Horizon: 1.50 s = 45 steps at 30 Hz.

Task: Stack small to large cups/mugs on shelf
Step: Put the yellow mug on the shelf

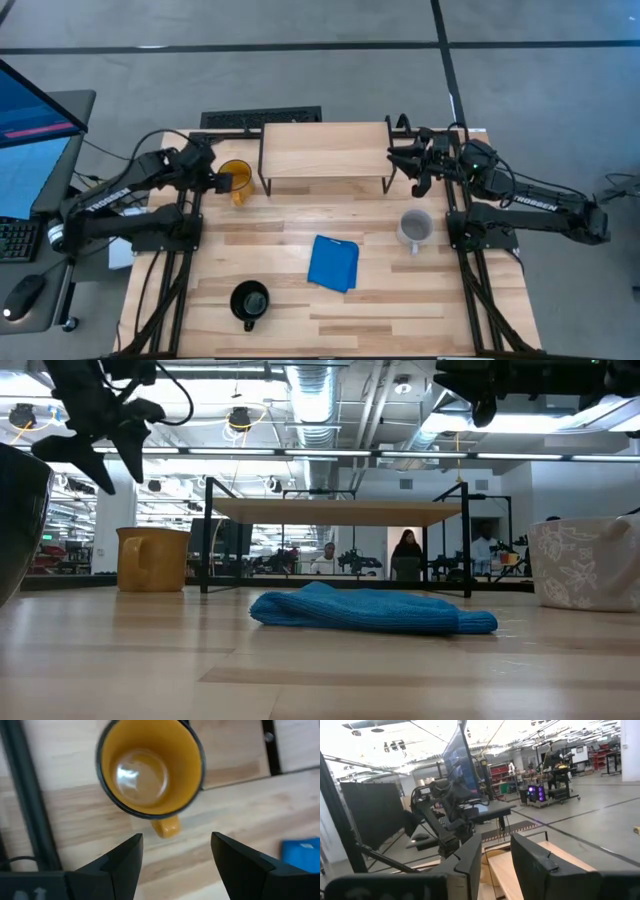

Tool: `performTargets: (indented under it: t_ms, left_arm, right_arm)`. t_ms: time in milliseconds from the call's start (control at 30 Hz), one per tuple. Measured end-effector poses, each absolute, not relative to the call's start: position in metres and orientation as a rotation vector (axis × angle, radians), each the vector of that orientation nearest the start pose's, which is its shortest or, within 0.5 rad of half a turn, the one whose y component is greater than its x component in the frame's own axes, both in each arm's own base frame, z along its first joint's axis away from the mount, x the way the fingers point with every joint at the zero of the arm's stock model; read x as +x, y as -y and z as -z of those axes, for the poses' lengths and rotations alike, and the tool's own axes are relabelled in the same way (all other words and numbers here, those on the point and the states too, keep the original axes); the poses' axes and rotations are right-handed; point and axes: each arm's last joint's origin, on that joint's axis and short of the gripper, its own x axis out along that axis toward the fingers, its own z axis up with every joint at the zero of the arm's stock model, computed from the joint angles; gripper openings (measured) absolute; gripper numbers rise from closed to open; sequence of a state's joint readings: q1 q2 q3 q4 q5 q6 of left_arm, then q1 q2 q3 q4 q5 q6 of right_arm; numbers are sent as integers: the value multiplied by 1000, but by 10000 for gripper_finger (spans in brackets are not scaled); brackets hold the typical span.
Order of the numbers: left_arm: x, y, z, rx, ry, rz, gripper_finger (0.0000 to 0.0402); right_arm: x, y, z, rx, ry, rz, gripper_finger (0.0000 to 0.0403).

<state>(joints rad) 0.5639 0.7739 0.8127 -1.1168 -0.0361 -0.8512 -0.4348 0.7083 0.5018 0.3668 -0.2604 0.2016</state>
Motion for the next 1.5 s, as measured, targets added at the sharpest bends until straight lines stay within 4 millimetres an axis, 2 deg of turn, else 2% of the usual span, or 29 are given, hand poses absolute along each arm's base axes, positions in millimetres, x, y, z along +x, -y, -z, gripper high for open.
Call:
performTargets:
  t_ms: [167, 367, 600, 867, 1100, 1500]
  left_arm:
    - [114, -61, -267, -1075, -789, -1030, 226]
    - [138, -55, -252, -1117, -904, -1065, 226]
    - [156, -54, -236, -1148, -974, -1168, 226]
    - [167, -59, -223, -1153, -973, -1290, 226]
    - [183, -65, -214, -1152, -923, -1294, 226]
    - [192, -69, -191, -1083, -1022, -1432, 226]
  right_arm:
    - [153, 64, -299, 146, 168, 165, 127]
    - [153, 64, -299, 145, 168, 165, 127]
    - [153, 64, -299, 146, 168, 165, 127]
    - [153, 64, -299, 145, 168, 166, 127]
    - [153, 64, -299, 145, 169, 166, 127]
    - [153, 64, -300, 142, 177, 165, 127]
